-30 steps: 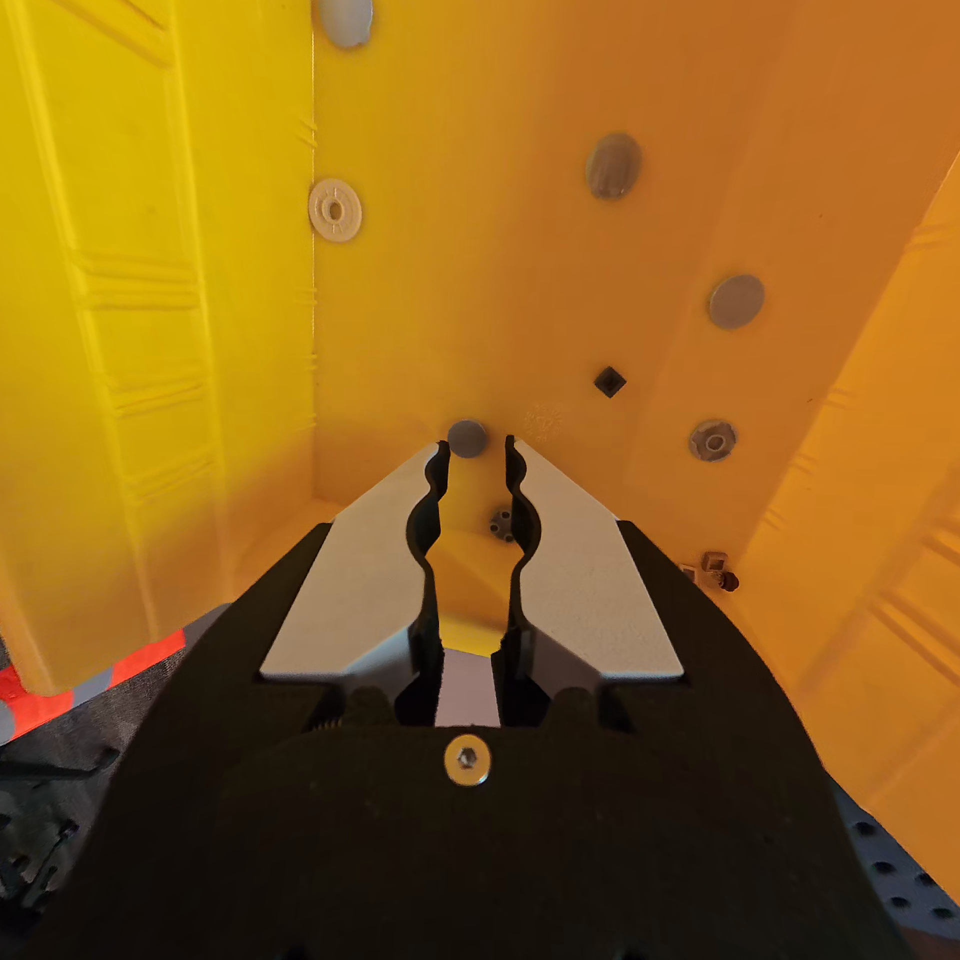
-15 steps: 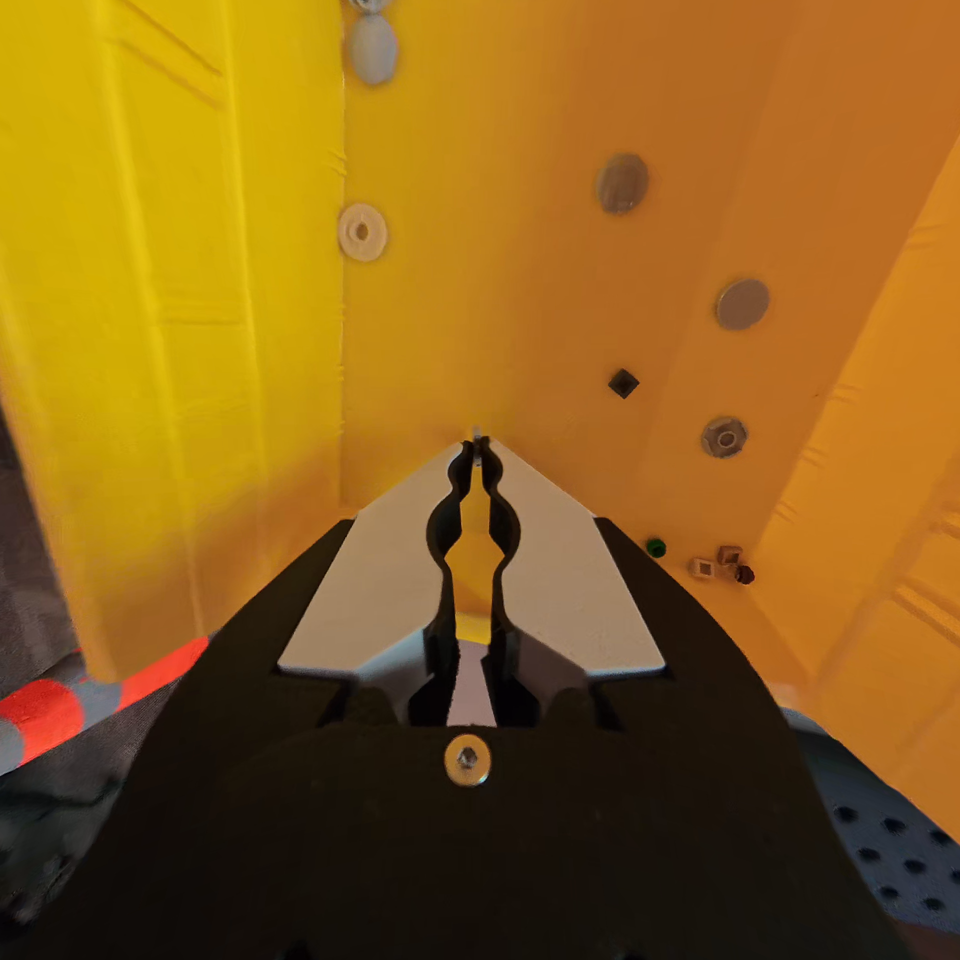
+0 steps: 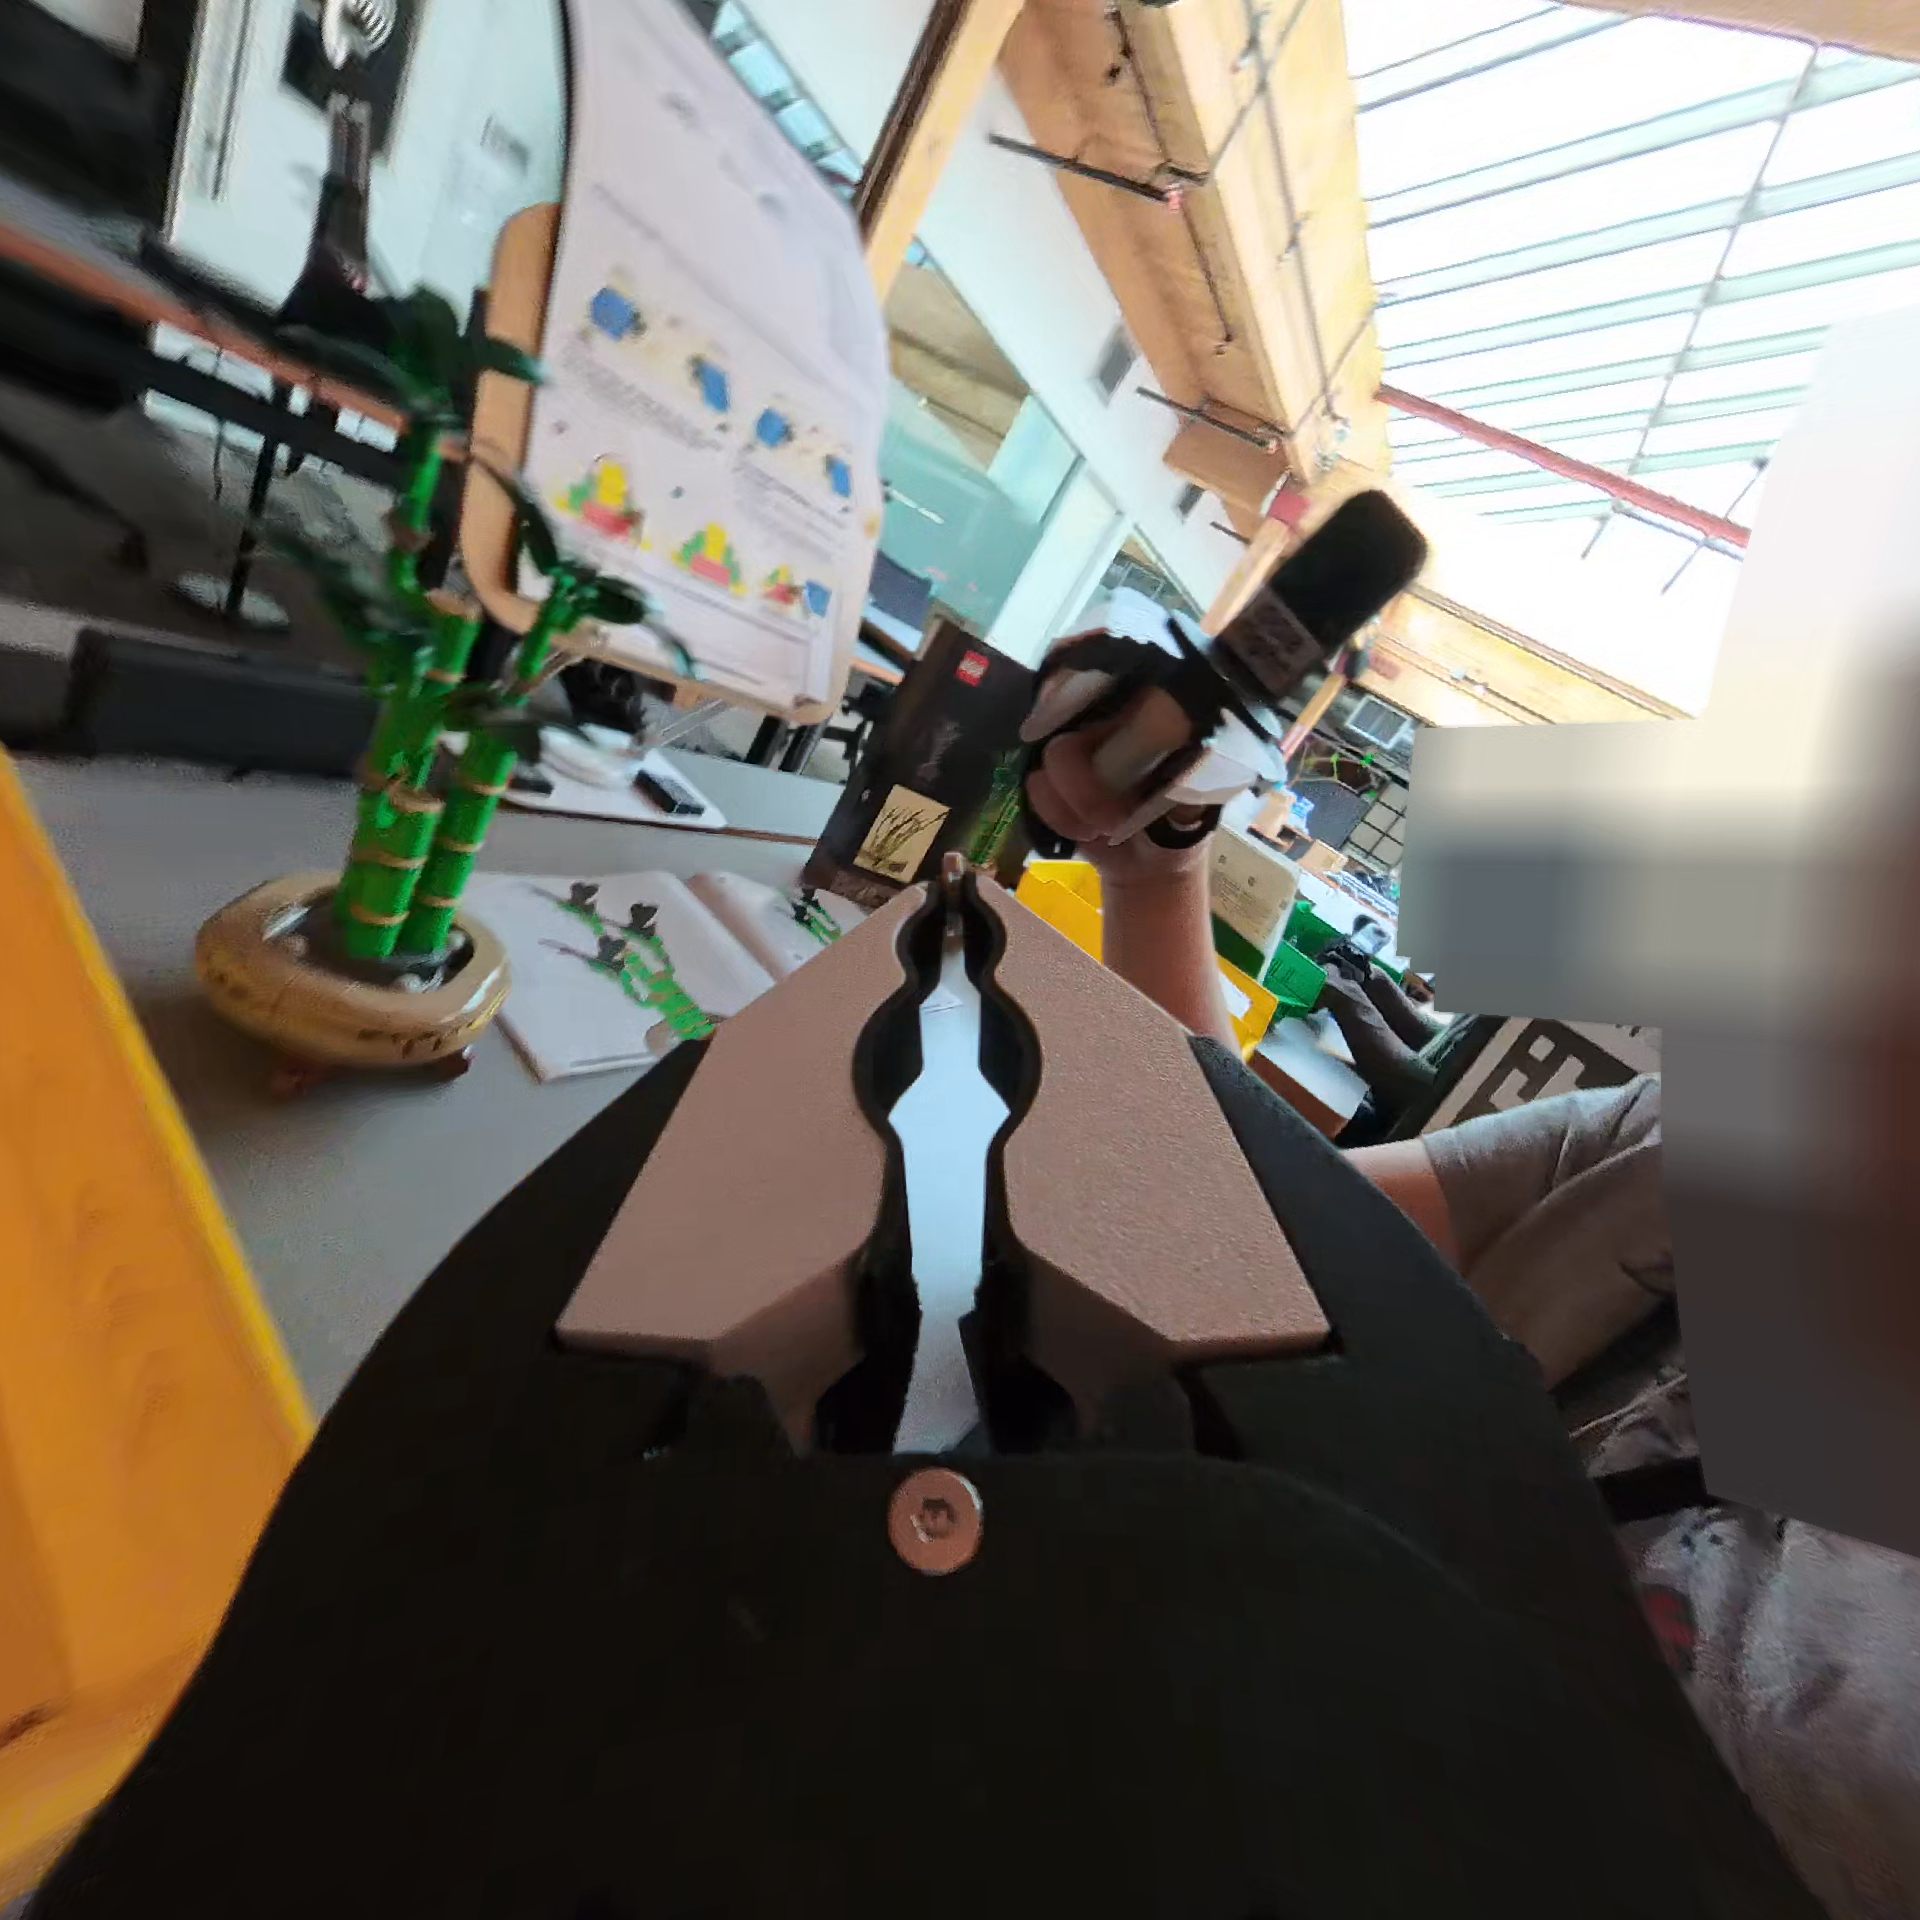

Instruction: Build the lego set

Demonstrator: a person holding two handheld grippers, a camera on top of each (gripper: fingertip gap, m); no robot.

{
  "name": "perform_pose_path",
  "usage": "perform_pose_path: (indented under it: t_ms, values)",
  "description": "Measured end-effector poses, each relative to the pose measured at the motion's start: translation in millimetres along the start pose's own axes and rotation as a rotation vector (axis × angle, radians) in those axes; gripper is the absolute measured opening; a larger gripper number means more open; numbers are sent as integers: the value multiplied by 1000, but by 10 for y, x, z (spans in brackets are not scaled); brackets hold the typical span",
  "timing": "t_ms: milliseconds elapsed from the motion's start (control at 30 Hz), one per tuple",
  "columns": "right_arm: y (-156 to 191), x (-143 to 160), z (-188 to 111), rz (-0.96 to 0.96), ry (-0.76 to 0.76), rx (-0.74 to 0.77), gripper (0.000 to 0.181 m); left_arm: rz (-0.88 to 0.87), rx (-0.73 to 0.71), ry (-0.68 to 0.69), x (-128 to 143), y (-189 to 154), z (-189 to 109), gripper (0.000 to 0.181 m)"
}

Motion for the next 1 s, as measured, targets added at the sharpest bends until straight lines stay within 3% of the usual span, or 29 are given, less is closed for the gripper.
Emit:
perform_pose_path:
  t_ms: [133, 300, 433, 633, 733, 833, 900, 1000]
  values:
    - [110, -169, 222, 152, -148, -193, 43, 209, 59, -55, 193, -386, 149, 0]
    - [290, -213, 473, 50, -89, -249, 25, 359, 108, -98, 275, -714, 207, 0]
    - [419, -299, 585, 55, -122, -343, 6, 440, 83, -87, 322, -835, 223, 0]
    - [484, -327, 599, 20, -113, -367, 3, 463, 68, -55, 368, -886, 206, 1]
    - [463, -327, 558, -146, -98, -233, 2, 445, 19, -69, 359, -858, 198, 17]
    - [515, -388, 450, -556, -79, 32, 2, 408, -10, -142, 304, -875, 60, 37]
    - [610, -501, 375, -856, -53, 251, 1, 399, -33, -164, 287, -894, -88, 40]
    - [879, -675, 392, -1095, -54, 358, 2, 405, -66, -188, 293, -945, -326, 38]
Point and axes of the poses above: each gripper's, where its closed fingertips meet, z out along the fingers, x out of its underside, y = z × x across the jaws, the point moved 8 cm from there along -z, back along the fingers, and after that the axes turned 9 degrees about -z, right-handed, at the moved point
